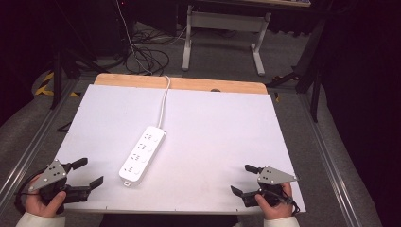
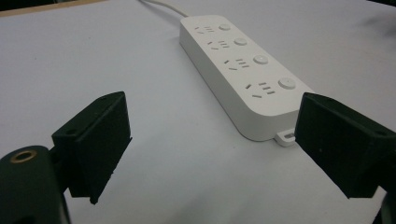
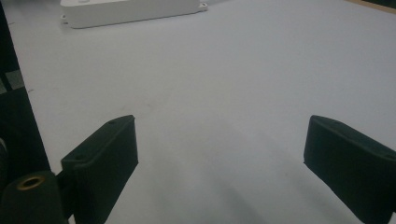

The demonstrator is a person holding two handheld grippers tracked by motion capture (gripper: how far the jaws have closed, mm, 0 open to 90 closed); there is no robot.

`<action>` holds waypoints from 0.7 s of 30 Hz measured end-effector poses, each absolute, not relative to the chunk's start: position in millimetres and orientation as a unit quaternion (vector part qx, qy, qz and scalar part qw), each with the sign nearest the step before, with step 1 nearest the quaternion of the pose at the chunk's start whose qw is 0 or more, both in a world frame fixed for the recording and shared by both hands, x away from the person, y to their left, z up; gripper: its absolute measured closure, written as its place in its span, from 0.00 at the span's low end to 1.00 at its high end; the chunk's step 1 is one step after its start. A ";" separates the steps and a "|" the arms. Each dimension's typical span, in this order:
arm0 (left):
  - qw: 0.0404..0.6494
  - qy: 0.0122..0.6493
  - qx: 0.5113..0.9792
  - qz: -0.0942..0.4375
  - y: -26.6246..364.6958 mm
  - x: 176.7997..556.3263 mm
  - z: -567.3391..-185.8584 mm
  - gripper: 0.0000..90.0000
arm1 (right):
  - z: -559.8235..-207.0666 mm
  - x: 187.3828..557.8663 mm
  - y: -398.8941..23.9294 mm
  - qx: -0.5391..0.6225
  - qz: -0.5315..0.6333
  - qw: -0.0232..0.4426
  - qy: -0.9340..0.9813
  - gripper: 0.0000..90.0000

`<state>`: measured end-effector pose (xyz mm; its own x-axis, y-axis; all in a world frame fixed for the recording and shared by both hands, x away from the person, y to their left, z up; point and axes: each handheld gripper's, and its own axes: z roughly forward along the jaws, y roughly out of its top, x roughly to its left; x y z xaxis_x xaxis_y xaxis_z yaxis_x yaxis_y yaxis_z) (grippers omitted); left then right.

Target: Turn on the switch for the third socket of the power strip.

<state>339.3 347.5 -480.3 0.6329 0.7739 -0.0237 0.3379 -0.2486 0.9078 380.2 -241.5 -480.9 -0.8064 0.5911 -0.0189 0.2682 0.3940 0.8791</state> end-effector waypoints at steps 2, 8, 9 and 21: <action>0.486 0.371 0.760 0.223 347.1 339.8 -479.9 0.12 | -480.8 380.3 -241.4 0.262 0.484 0.167 0.818 0.12; 0.484 0.386 0.753 0.224 344.2 339.9 -477.3 0.12 | -480.9 380.2 -241.7 0.263 0.484 0.167 0.818 0.12; 0.485 0.387 0.752 0.222 343.9 340.4 -477.1 0.12 | -481.0 380.2 -241.7 0.263 0.484 0.167 0.818 0.12; 0.487 0.388 0.749 0.226 344.3 342.8 -478.0 0.11 | -481.5 380.6 -241.3 0.262 0.483 0.167 0.819 0.11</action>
